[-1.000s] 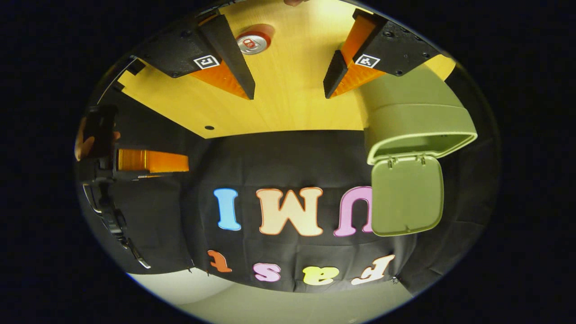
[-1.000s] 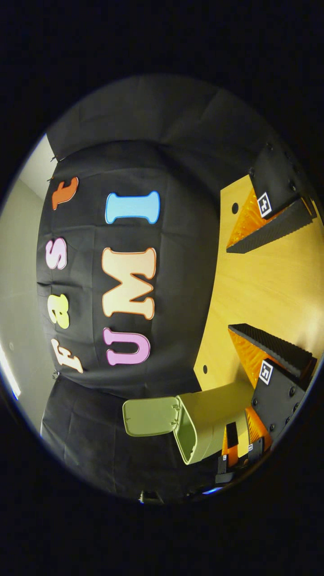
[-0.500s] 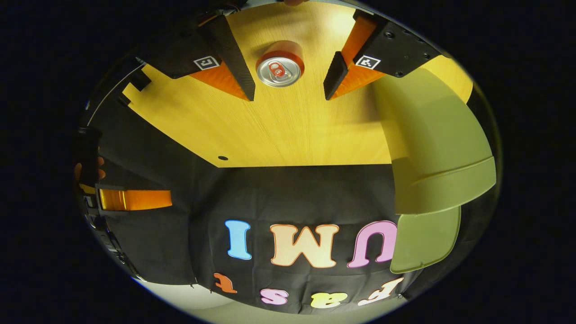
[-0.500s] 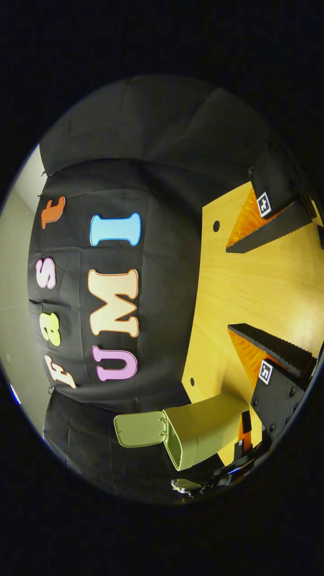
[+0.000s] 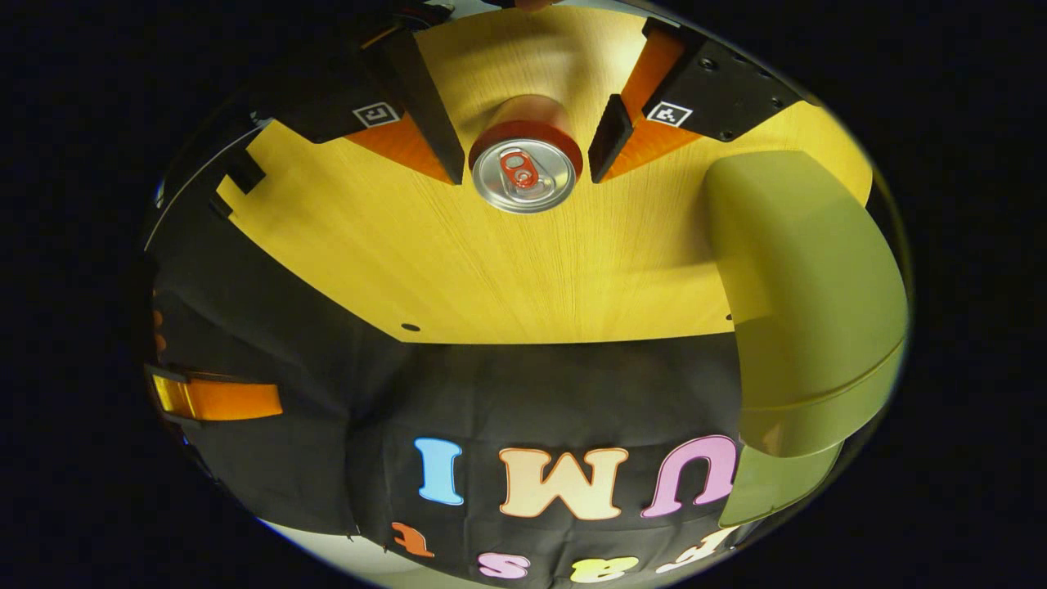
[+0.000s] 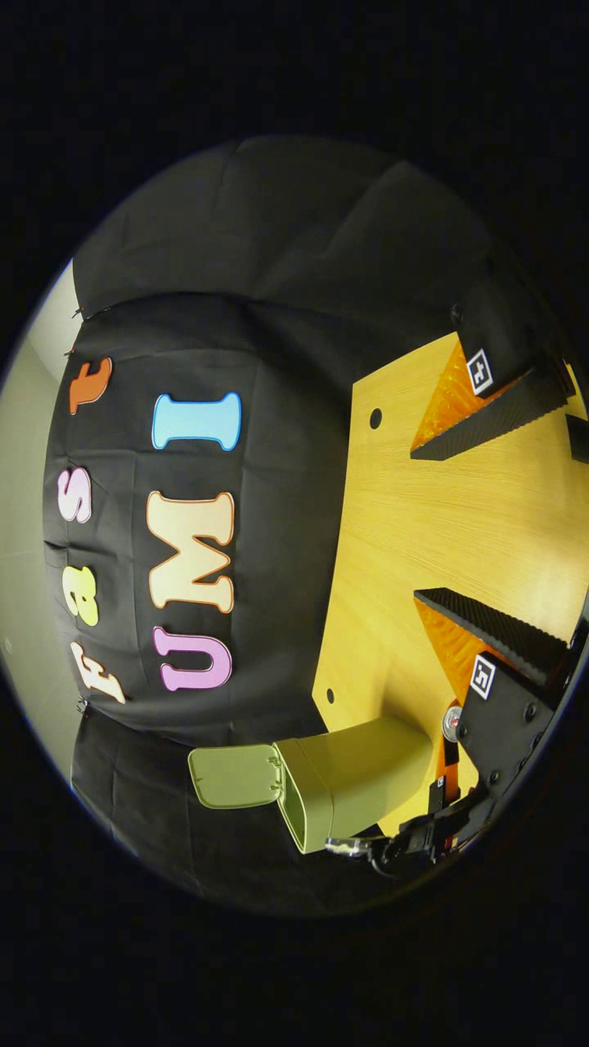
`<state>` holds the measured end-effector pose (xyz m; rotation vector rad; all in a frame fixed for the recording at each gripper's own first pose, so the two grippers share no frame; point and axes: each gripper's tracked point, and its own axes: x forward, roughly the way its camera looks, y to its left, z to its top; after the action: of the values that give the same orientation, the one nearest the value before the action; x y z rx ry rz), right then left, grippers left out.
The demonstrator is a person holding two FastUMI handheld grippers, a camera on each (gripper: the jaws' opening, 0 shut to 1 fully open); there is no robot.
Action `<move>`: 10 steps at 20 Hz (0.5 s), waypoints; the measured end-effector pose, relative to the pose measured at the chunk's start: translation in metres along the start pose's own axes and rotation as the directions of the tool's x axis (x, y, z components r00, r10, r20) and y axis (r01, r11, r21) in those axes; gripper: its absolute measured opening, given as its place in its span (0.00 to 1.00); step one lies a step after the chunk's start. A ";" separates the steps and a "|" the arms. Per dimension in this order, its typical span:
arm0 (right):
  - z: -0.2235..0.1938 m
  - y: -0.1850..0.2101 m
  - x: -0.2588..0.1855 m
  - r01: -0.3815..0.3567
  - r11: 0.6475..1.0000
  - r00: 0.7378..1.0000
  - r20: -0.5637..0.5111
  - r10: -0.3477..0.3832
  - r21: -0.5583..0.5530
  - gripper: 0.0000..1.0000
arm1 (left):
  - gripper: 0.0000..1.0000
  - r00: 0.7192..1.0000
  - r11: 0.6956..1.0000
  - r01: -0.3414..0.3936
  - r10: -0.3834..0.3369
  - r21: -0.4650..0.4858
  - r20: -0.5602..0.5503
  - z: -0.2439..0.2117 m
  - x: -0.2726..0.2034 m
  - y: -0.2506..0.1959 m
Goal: Press the lid of the desktop garbage bin to open it, pick up the crumpled paper on the desktop and throw it into the bin, then pick up the pop can on the desktop and drop it into the bin, and finally close the garbage bin lid.
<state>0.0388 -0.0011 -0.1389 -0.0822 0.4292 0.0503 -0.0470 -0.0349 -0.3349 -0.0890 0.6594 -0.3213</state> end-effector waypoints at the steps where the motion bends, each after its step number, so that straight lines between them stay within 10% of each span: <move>1: -0.004 -0.002 -0.001 0.003 1.000 1.000 -0.006 -0.003 0.000 0.99 | 0.94 1.000 1.000 -0.003 0.003 -0.002 -0.019 -0.006 0.004 0.001; 10: -0.019 0.001 -0.003 -0.006 1.000 1.000 -0.018 0.006 0.018 0.99 | 0.77 0.995 1.000 -0.003 0.005 -0.016 0.096 0.067 -0.014 0.007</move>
<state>0.0276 -0.0015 -0.1550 -0.0639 0.4483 0.0515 -0.0144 -0.0251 -0.2748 -0.1177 0.5673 -0.3062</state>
